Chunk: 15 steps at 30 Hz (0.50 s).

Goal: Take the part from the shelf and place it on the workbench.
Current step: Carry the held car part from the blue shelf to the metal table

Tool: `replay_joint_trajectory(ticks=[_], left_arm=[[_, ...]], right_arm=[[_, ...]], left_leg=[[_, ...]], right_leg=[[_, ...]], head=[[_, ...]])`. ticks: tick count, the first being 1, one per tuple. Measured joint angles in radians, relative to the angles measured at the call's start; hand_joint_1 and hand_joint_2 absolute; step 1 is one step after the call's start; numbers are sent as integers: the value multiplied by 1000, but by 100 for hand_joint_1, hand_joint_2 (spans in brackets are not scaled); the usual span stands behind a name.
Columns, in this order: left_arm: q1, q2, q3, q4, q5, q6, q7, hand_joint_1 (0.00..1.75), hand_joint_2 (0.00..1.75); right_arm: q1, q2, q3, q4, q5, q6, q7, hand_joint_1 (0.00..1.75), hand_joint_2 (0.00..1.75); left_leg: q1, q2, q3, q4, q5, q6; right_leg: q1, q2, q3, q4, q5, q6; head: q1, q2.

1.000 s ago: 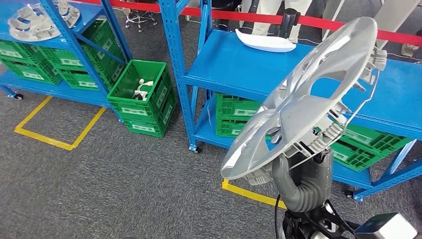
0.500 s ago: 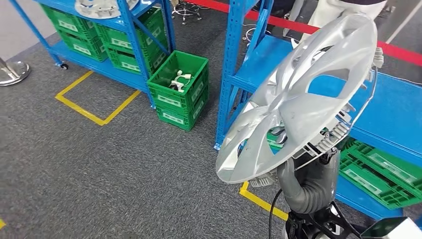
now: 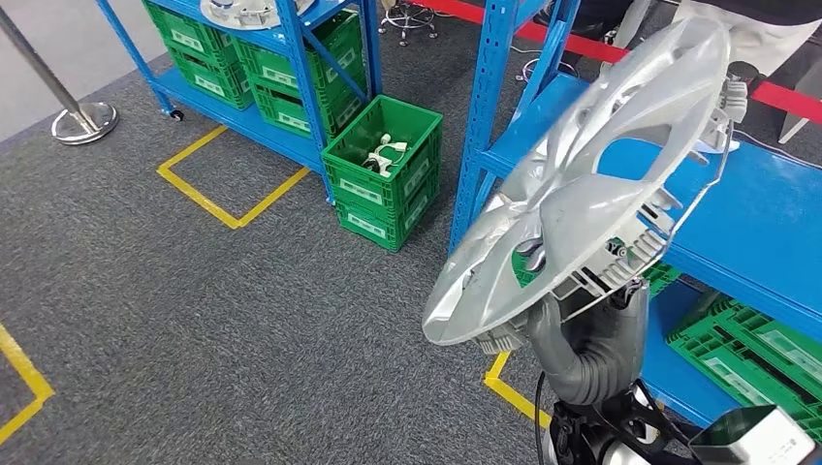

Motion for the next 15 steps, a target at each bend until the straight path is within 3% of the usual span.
replay_joint_trajectory(ticks=[1, 2, 4, 6, 8, 10, 11, 13, 14, 15], left_arm=[[1, 0, 0, 0, 0, 0, 0, 0, 175], [1, 0, 0, 0, 0, 1, 0, 0, 175], [-1, 1, 0, 0, 0, 3, 6, 0, 175], [-4, 3, 0, 0, 0, 5, 18, 0, 175], [-4, 6, 0, 1, 0, 7, 29, 0, 175], [-4, 11, 0, 1, 2, 12, 38, 0, 175], [-5, 13, 0, 2, 5, 15, 40, 0, 175], [-6, 16, 0, 2, 12, 18, 34, 0, 175], [-6, 15, 0, 2, 16, 18, 29, 0, 175], [-5, 14, 0, 2, 20, 18, 25, 0, 175]], right_arm=[[-1, 0, 0, 1, 0, 0, 0, 175, 175], [-2, 0, 0, 2, 0, 0, 0, 175, 175], [-5, 2, 0, 3, -3, 1, 2, 175, 175], [-7, 4, 1, 6, -10, 2, 4, 175, 175], [-12, 6, 3, 11, -16, 4, 6, 175, 175], [-22, 8, 7, 18, -21, 11, 7, 175, 175], [-28, 9, 9, 21, -22, 16, 8, 175, 175], [-42, 9, 14, 25, -22, 27, 15, 175, 175], [-49, 9, 17, 28, -23, 30, 18, 175, 175], [-54, 9, 19, 30, -25, 32, 21, 175, 175]], left_leg=[[4, 2, 9, -19, 22, -4], [6, 10, 38, -73, 58, -7], [2, 52, 105, -201, 110, -5], [-7, 78, 131, -254, 118, 9], [-11, 60, 128, -255, 117, 26], [-8, 36, 129, -259, 120, 40], [-7, 24, 130, -261, 122, 46], [-8, 1, 131, -261, 122, 56], [-11, -11, 132, -261, 122, 58], [-13, -24, 133, -261, 122, 60]], right_leg=[[-2, -10, 1, 2, -2, 3], [-4, -19, 3, 4, -6, 8], [-4, -34, 8, 8, -14, 20], [1, -49, 13, 10, -20, 31], [2, -70, 18, 7, -24, 42], [-3, -54, 15, 27, -48, 50], [-4, -31, -1, 67, -75, 52], [-3, 15, -61, 202, -142, 49], [-2, 24, -92, 264, -162, 47], [-1, 28, -111, 298, -164, 45]], head=[[-2, 0], [-4, 0], [-10, 0], [-11, 0], [-8, 0], [-2, 0], [4, 0], [18, 0], [24, 0], [28, 0]])
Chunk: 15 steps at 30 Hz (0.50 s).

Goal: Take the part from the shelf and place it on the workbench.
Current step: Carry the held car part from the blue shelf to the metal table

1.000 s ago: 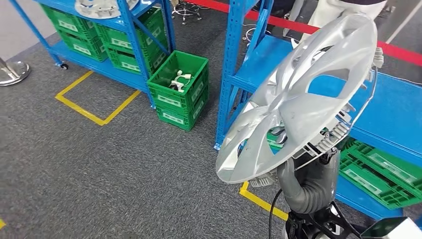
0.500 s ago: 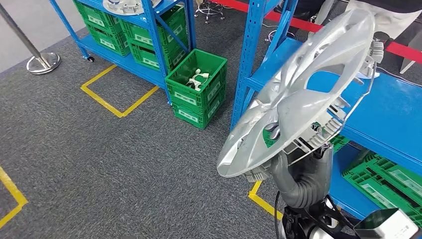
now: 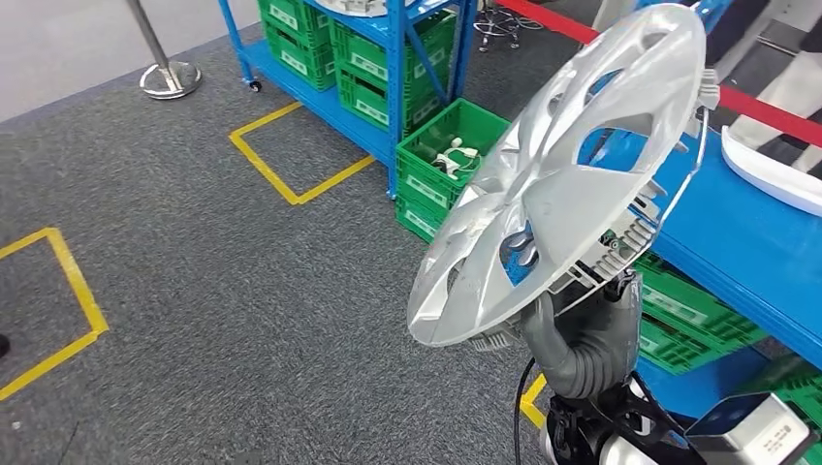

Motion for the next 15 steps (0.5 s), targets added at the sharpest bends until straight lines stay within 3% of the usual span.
replay_joint_trajectory(ticks=[1, 2, 4, 5, 6, 8, 9, 11, 12, 13, 15], left_arm=[[1, -2, 0, 0, 3, 0, -3, 0, 175], [1, -4, 0, 0, 6, 0, -5, 0, 175], [1, -12, 0, 0, 10, 1, -6, 0, 175], [0, -17, 0, 0, 11, 1, -7, 0, 175], [0, -21, 1, 0, 13, 2, -7, 0, 175], [3, -26, 2, 0, 16, 3, -7, 0, 175], [5, -26, 3, 0, 17, 4, -5, 0, 175], [5, -27, 6, 0, 17, 5, 6, 0, 175], [4, -27, 7, 0, 17, 5, 17, 0, 175], [3, -27, 7, 0, 18, 5, 30, 0, 175], [4, -28, 8, 0, 18, 5, 53, 0, 175]], right_arm=[[-5, 0, 2, 2, -3, 2, 3, 175, 175], [-10, 0, 5, 3, -6, 5, 5, 175, 175], [-22, 0, 10, 4, -13, 13, 8, 175, 175], [-28, 0, 13, 4, -16, 17, 8, 175, 175], [-33, 0, 16, 6, -19, 21, 10, 175, 175], [-37, 0, 21, 9, -27, 25, 13, 175, 175], [-37, 0, 24, 10, -34, 26, 15, 175, 175], [-32, 1, 27, 14, -50, 28, 14, 175, 175], [-27, 1, 29, 16, -59, 30, 10, 175, 175], [-21, 1, 29, 19, -66, 32, 6, 175, 175], [-11, 1, 30, 27, -77, 35, -1, 175, 175]], left_leg=[[-2, -13, 2, 0, 0, 1], [-4, -26, 4, 0, 0, 1], [-7, -49, 6, 1, 0, -1], [-8, -59, 4, 3, 0, -3], [-7, -67, -1, 3, 2, -7], [-4, -82, -8, 3, 7, -18], [-5, -73, -10, 4, 5, -24], [-7, -22, -31, 45, -25, -35], [-5, 8, -56, 95, -55, -41], [-1, 23, -88, 158, -86, -47], [8, 25, -140, 258, -118, -56]], right_leg=[[1, 2, -3, -4, 20, -4], [3, 7, 11, -46, 56, -9], [4, 39, 57, -173, 134, -22], [5, 54, 77, -225, 153, -27], [6, 65, 88, -255, 159, -30], [8, 57, 95, -273, 155, -33], [8, 48, 97, -277, 157, -36], [5, 26, 103, -286, 162, -45], [5, 14, 105, -288, 163, -47], [5, 2, 105, -288, 162, -49], [5, -23, 106, -287, 159, -49]], head=[[3, 0], [6, 0], [11, 0], [12, 0], [12, 0], [13, 0], [13, 0], [5, 0], [-1, 0], [-8, 0], [-15, 0]])
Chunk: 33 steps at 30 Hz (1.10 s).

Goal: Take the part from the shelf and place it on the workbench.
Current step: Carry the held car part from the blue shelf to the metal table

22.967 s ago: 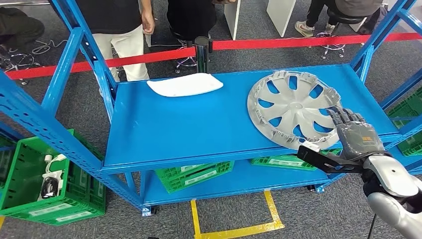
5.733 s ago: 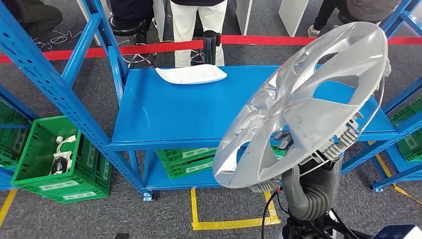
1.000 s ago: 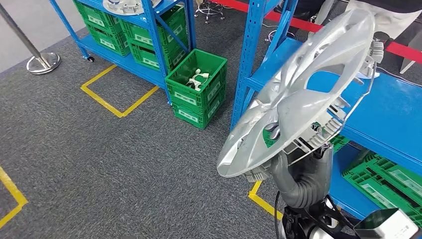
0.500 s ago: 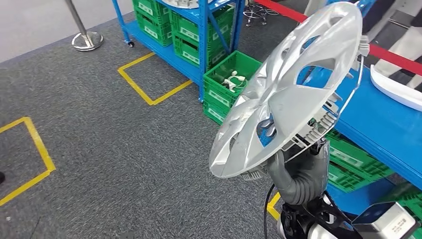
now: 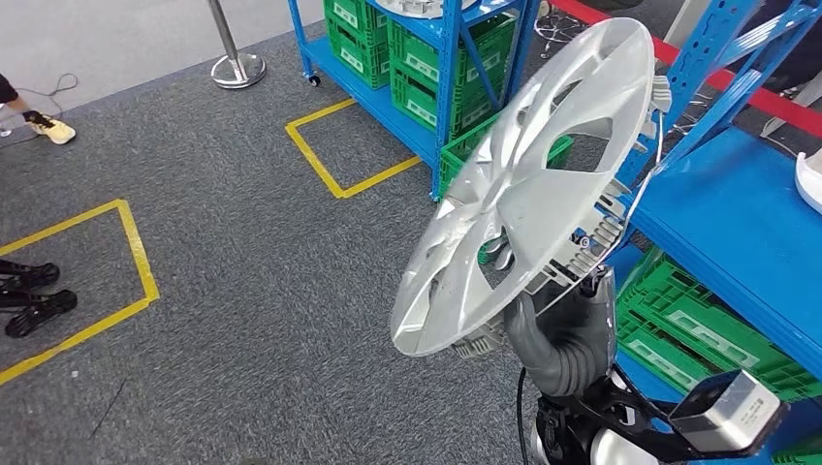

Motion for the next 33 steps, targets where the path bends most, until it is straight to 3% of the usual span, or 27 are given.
replay_joint_trajectory(ticks=[1, 2, 3, 5, 7, 9, 11, 13, 15, 16, 17, 19, 20, 22, 23, 24, 26, 28, 30, 31, 32, 33], left_arm=[[1, 0, 0, 0, 0, 0, 10, 0, 175], [2, 0, 0, 0, 0, 0, 21, 0, 175], [2, 0, 0, 0, -2, 1, 33, 0, 175], [0, 0, 0, 0, -6, 3, 53, 0, 175], [-2, 0, 0, 0, -9, 4, 62, 0, 175], [-1, 0, 0, 0, -11, 5, 66, 0, 175], [-3, -1, 0, 0, -11, 9, 68, 0, 175], [-5, -4, 0, 0, -13, 15, 60, 0, 175], [-4, -7, 0, 0, -13, 23, 36, 0, 175], [-3, -8, 0, 0, -13, 26, 22, 0, 175], [-2, -8, 0, 0, -13, 28, 10, 0, 175], [-1, -8, 0, 0, -13, 30, -4, 0, 175], [-2, -8, 0, 0, -13, 30, -6, 0, 175], [-1, -8, 0, 0, -12, 30, -6, 0, 175], [1, -8, 0, 1, -12, 30, -6, 0, 175], [3, -7, 0, 1, -12, 30, -6, 0, 175], [5, -6, 0, 1, -11, 30, -6, 0, 175], [3, -6, 0, 2, -11, 30, -6, 0, 175], [2, -6, 0, 2, -11, 30, -6, 0, 175], [3, -6, 0, 2, -11, 30, -6, 0, 175], [4, -6, 0, 2, -11, 30, -4, 0, 175], [5, -5, 0, 2, -11, 29, -2, 0, 175]], right_arm=[[4, 0, 0, 4, -3, 1, -3, 175, 175], [7, 0, 1, 9, -6, 2, -5, 175, 175], [9, 0, 1, 12, -8, 3, -9, 175, 175], [10, 0, 1, 17, -11, 7, -16, 175, 175], [11, 0, 2, 19, -12, 10, -19, 175, 175], [11, -1, 2, 22, -12, 11, -20, 175, 175], [14, -1, 3, 23, -13, 14, -21, 175, 175], [22, -3, 3, 24, -16, 21, -29, 175, 175], [32, -6, 2, 27, -25, 35, -44, 175, 175], [36, -7, 1, 29, -31, 43, -52, 175, 175], [39, -8, 0, 32, -35, 50, -60, 175, 175], [42, -9, -3, 39, -40, 62, -72, 175, 175], [43, -9, -4, 41, -42, 67, -76, 175, 175], [43, -9, -4, 46, -43, 71, -82, 175, 175], [43, -9, -4, 48, -43, 72, -83, 175, 175], [43, -9, -4, 49, -43, 73, -84, 175, 175], [44, -8, -5, 51, -44, 73, -85, 175, 175], [46, -6, -5, 54, -43, 73, -85, 175, 175], [47, -5, -5, 57, -43, 73, -85, 175, 175], [47, -5, -5, 59, -44, 73, -85, 175, 175], [48, -5, -6, 62, -44, 72, -85, 175, 175], [48, -4, -6, 63, -43, 72, -86, 175, 175]], left_leg=[[3, 0, -3, 4, 10, -3], [5, 5, 14, -28, 36, -5], [6, 19, 47, -90, 71, -4], [-2, 69, 113, -208, 113, 3], [-12, 89, 134, -250, 115, 16], [-12, 64, 133, -253, 118, 30], [-8, 36, 135, -259, 122, 43], [-8, 6, 137, -261, 124, 53], [-12, -25, 139, -260, 123, 57], [-13, -40, 141, -260, 123, 58], [-14, -54, 143, -260, 123, 58], [-15, -79, 149, -259, 122, 56], [-16, -90, 149, -257, 121, 54], [-16, -103, 144, -256, 122, 46], [-15, -109, 140, -256, 124, 40], [-14, -107, 138, -257, 124, 35], [-16, -58, 124, -233, 104, 24], [-13, -5, 76, -133, 47, 13], [-3, -1, 12, -8, -2, 4], [1, -2, -3, 20, -2, 0], [5, 0, 3, 7, 16, -4], [8, 7, 29, -42, 49, -6]], right_leg=[[0, -11, 1, 0, -2, 1], [-1, -21, 2, 1, -4, 4], [-1, -29, 5, 1, -6, 7], [4, -43, 12, 2, -13, 18], [8, -58, 17, 2, -18, 28], [6, -73, 23, 0, -25, 39], [1, -44, 13, 36, -57, 48], [0, 4, -37, 154, -121, 49], [1, 22, -96, 272, -161, 48], [1, 25, -108, 289, -152, 47], [1, 27, -103, 266, -124, 44], [1, 47, -57, 145, -43, 36], [0, 61, -34, 85, -15, 32], [1, 79, -11, 28, -3, 25], [2, 76, -9, 20, -4, 22], [2, 69, -8, 16, -2, 16], [1, 53, -4, 6, 4, 5], [1, 33, -1, 2, 5, -3], [2, 11, 0, 2, 3, -5], [2, 0, 0, 2, 2, -4], [1, -10, 2, 3, 1, -2], [0, -19, 4, 3, -2, 1]], head=[[-3, 0], [-6, 0], [-8, 0], [-13, 0], [-14, 0], [-12, 0], [-8, 0], [3, 0], [12, 0], [16, 0], [19, 0], [27, 0], [30, 0], [31, 0], [30, 0], [30, 0], [23, 0], [11, 0], [2, 0], [-1, 0], [-3, 0], [-5, 0]])
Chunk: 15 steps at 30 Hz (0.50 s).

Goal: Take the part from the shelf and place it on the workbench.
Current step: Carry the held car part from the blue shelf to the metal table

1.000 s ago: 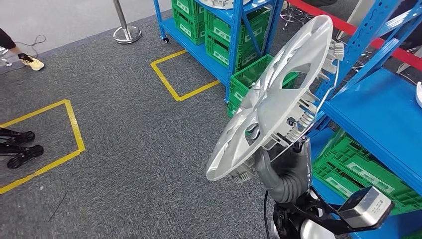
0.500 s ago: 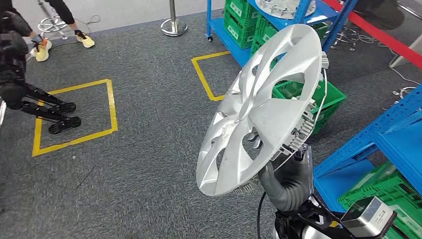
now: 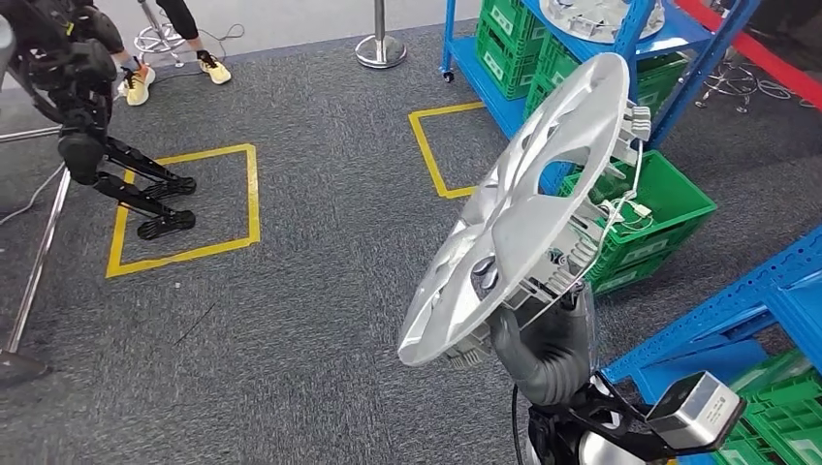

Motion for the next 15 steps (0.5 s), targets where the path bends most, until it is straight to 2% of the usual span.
replay_joint_trajectory(ticks=[2, 3, 4, 6, 7, 8, 10, 12, 13, 14, 15], left_arm=[[-1, 1, 0, 0, -2, -4, 12, 0, 175], [-3, 1, 0, 0, -4, -7, 19, 0, 175], [-4, 1, 0, 0, -6, -11, 25, 0, 175], [-4, 1, 0, 0, -8, -18, 30, 0, 175], [-4, 0, 0, 0, -10, -23, 31, 0, 175], [-4, -1, 0, 0, -13, -26, 31, 0, 175], [-6, -7, 0, 0, -19, -28, 29, 0, 175], [-6, -14, 0, 0, -21, -29, 12, 0, 175], [-5, -16, 0, 0, -20, -29, -1, 0, 175], [-4, -17, 0, 0, -18, -28, -13, 0, 175], [-4, -17, 0, 0, -14, -26, -23, 0, 175]], right_arm=[[1, 2, -1, 1, 4, -1, -1, 175, 175], [2, 3, -2, 1, 8, -2, -1, 175, 175], [2, 4, -3, 0, 14, -4, 1, 175, 175], [1, 4, -6, -2, 30, -9, 20, 175, 175], [-1, 4, -6, -5, 39, -13, 37, 175, 175], [-3, 4, -6, -8, 48, -17, 56, 175, 175], [-7, 4, -4, -16, 60, -24, 91, 175, 175], [-16, 4, -1, -19, 66, -29, 115, 175, 175], [-23, 4, 1, -18, 68, -31, 120, 175, 175], [-32, 4, 3, -18, 69, -32, 124, 175, 175], [-42, 4, 6, -18, 69, -33, 126, 175, 175]], left_leg=[[-2, 45, 73, -135, 55, 1], [-6, 62, 97, -181, 67, 7], [-11, 73, 108, -202, 69, 13], [-16, 53, 105, -206, 68, 29], [-16, 41, 105, -207, 70, 36], [-16, 28, 105, -209, 72, 44], [-15, 4, 106, -211, 75, 56], [-19, -21, 106, -211, 75, 64], [-21, -34, 107, -211, 75, 65], [-24, -47, 109, -210, 75, 66], [-26, -59, 111, -210, 75, 66]], right_leg=[[1, -15, 7, 2, -7, 11], [3, -22, 10, 4, -11, 18], [5, -29, 12, 4, -14, 24], [4, -49, 17, 1, -17, 35], [1, -48, 18, 4, -24, 40], [-2, -35, 13, 22, -41, 44], [-4, 11, -26, 118, -100, 47], [-1, 37, -88, 251, -156, 43], [0, 41, -108, 288, -160, 41], [2, 44, -113, 289, -143, 36], [3, 49, -101, 251, -109, 31]], head=[[-7, 0], [-9, 0], [-10, 0], [-6, 0], [-4, 0], [-2, 0], [8, 0], [20, 0], [25, 0], [30, 0], [34, 0]])
